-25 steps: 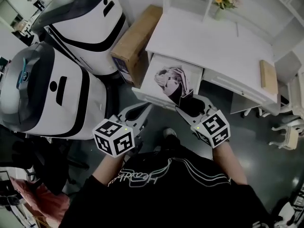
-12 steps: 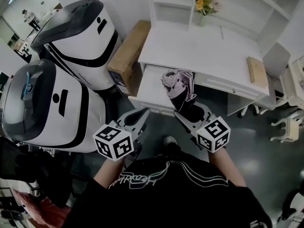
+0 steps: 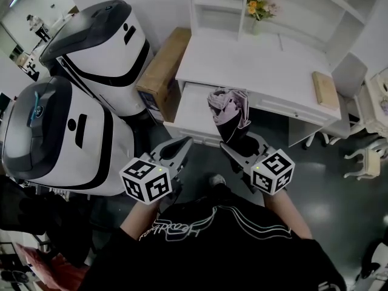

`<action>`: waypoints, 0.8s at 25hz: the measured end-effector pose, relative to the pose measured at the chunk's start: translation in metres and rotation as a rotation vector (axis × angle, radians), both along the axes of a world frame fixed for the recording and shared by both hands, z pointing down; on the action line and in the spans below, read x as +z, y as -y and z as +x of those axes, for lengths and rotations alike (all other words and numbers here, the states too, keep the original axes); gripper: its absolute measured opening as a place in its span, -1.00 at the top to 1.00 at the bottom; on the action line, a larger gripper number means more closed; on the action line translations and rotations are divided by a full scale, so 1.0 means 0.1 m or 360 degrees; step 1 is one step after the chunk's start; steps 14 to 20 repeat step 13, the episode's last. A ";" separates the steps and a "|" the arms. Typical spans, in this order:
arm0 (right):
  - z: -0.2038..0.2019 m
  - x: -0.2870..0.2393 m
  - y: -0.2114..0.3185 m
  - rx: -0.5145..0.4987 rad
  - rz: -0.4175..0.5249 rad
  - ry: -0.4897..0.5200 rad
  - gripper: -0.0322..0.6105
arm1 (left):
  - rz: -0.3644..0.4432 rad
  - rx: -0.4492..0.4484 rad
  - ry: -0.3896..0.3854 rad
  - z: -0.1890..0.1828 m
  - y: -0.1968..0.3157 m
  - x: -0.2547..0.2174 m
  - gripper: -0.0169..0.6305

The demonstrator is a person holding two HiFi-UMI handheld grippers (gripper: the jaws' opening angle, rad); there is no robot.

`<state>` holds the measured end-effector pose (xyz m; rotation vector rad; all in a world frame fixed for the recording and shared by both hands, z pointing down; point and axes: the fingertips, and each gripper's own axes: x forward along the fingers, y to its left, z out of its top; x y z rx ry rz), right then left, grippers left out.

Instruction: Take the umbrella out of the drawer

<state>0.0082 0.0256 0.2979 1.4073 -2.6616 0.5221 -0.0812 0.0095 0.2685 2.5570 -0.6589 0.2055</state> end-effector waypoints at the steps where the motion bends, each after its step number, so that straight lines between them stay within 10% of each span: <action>1: 0.00 0.00 0.00 0.0003 0.0000 0.0001 0.24 | 0.0000 0.0004 0.0000 0.00 0.00 0.00 0.89; 20: -0.02 0.06 0.01 0.0013 -0.0030 0.0004 0.24 | -0.0008 0.0040 -0.0001 0.01 0.05 0.04 0.89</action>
